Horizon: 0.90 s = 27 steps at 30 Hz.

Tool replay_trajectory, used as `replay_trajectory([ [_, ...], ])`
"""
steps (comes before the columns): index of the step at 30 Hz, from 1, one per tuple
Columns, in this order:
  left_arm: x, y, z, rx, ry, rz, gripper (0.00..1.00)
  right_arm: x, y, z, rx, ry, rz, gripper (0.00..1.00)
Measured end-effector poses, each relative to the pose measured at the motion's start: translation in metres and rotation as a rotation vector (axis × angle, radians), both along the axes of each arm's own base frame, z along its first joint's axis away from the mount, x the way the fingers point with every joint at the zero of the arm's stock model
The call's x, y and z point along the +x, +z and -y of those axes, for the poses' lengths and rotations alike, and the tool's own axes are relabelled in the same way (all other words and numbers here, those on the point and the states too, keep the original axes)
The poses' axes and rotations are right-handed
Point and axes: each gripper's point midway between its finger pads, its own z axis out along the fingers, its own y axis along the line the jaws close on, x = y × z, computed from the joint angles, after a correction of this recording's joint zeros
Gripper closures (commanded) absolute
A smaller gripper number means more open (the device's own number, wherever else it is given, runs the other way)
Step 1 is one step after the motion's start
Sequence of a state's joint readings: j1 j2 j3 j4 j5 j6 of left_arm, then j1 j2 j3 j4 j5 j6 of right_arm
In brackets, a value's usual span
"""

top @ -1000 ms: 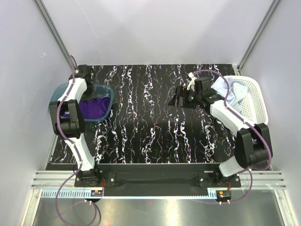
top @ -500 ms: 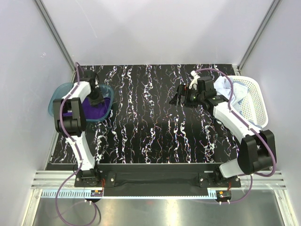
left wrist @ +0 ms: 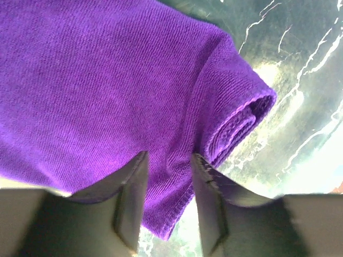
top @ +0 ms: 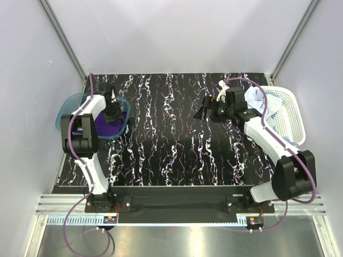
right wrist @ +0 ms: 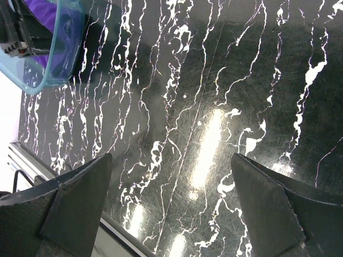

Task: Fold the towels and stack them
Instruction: Neatly place the folded towel into the bin, then grab crumpled towel

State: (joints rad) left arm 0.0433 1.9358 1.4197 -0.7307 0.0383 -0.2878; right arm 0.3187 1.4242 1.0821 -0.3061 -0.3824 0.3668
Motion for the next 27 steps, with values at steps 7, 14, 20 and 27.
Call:
replay_trajectory([
  [7, 0.028, 0.056, -0.008, 0.042, 0.017, 0.107, 0.5, 0.01, -0.003, 0.025, -0.073, -0.124, -0.046, 0.0],
  [14, 0.025, 0.176, 0.007, 0.052, -0.009, 0.405, 0.48, 0.083, 0.024, 0.159, -0.153, -0.522, -0.063, 0.02],
  [20, -0.039, 0.235, 0.097, -0.085, -0.254, 0.598, 0.45, 0.108, -0.002, 0.288, -0.202, -0.795, -0.169, 0.17],
  [27, -0.078, 0.211, 0.129, -0.207, -0.372, 0.554, 0.44, 0.121, -0.061, 0.347, -0.205, -0.88, -0.313, 0.28],
])
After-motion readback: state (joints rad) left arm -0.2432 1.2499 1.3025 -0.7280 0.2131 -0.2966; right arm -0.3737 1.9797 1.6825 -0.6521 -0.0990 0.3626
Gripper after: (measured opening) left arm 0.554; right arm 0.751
